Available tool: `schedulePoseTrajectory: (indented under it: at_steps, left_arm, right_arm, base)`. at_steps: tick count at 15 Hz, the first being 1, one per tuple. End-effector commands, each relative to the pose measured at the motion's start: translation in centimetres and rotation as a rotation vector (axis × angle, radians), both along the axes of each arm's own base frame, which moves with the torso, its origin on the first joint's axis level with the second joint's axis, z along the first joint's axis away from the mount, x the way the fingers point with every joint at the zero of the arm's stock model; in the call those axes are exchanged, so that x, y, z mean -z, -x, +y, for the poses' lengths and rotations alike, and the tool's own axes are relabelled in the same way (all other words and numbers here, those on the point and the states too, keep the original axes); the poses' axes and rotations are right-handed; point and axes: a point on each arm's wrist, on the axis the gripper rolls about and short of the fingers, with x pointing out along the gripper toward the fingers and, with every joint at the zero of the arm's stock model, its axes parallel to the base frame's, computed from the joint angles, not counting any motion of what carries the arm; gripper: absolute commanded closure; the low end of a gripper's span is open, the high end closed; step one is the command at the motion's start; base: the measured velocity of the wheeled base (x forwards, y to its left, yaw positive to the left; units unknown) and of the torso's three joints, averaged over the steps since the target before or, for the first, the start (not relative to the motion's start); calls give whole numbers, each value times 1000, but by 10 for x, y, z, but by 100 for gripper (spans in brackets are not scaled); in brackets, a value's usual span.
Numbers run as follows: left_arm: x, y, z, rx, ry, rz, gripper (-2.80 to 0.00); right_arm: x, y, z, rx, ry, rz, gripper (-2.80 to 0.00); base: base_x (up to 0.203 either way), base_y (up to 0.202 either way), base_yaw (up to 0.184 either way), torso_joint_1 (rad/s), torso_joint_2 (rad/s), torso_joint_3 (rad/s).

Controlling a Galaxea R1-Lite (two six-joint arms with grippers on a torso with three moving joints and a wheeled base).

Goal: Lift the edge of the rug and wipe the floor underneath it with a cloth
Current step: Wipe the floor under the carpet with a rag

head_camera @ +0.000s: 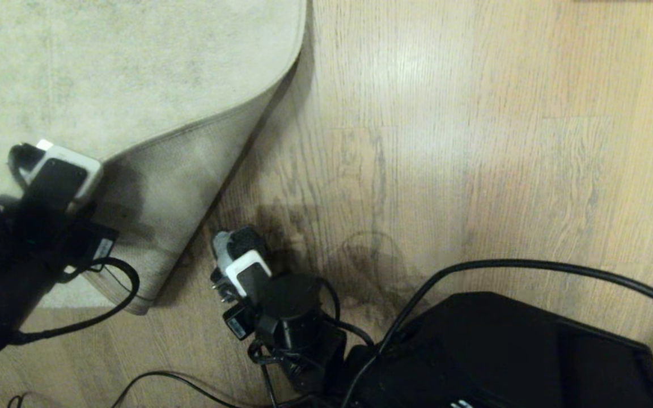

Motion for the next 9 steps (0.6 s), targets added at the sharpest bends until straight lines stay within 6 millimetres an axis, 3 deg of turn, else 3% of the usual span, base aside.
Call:
schedulePoseTrajectory:
  at_steps: [1,6,9]
  left_arm:
    - [0,0,0,-3,-2,-2,0]
    - [2,0,0,-3,-4,7,0]
    - [2,0,0,-6,-4,6,0]
  right_arm:
    - [18,5,11,-17,8,10,0]
    - [32,-6,29,-4,-55,-18,0]
    - [34,-22,29,32,-88,-37,0]
  base:
    - [0,0,0,0,0,0]
    - [0,0,0,0,0,0]
    - [0,0,0,0,0,0]
